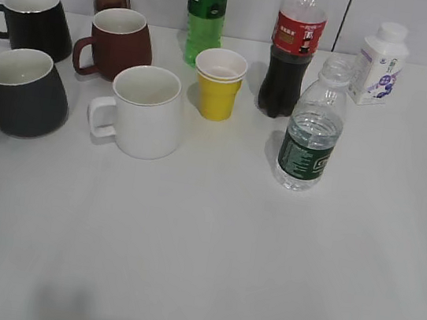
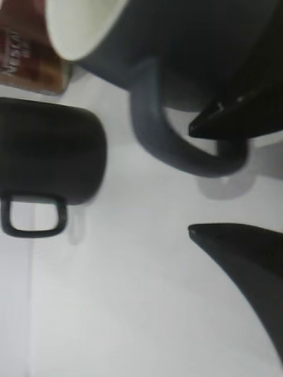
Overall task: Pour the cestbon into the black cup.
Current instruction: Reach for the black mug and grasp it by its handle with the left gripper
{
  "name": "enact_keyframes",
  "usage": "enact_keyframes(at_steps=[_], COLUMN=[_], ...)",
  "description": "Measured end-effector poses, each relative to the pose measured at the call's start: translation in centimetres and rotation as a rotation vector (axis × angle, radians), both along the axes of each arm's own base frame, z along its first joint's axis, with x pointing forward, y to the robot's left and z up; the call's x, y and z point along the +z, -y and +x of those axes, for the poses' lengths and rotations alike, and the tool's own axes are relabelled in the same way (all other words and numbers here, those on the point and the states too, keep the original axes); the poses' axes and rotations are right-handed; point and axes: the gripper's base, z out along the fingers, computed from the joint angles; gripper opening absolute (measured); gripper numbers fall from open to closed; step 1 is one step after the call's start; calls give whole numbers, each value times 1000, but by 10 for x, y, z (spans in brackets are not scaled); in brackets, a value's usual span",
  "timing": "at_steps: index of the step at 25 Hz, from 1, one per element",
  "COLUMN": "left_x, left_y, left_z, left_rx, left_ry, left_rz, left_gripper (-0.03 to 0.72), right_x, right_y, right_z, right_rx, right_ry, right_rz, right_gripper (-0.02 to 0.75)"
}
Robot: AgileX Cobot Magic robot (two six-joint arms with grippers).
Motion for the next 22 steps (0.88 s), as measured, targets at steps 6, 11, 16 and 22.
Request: enact_keyframes(at_steps=[6, 11, 16, 22], left_x=[-1, -4, -2, 28], left_y=[1, 1, 2, 3], left_z=[14, 28, 29, 19], left_rx=[-25, -39, -50, -55], left_ry=[22, 40, 34, 107], left_rz=[6, 12, 26, 46], left_gripper=[349, 200, 56, 53], right_x=[0, 0, 0, 21], right_y=[0, 0, -1, -9], right_z=[0, 0, 0, 18], right_rx=[0, 0, 7, 109], right_ry=[0, 0, 1, 123], right_rz=[0, 0, 11, -13], right_gripper=[573, 573, 573, 571])
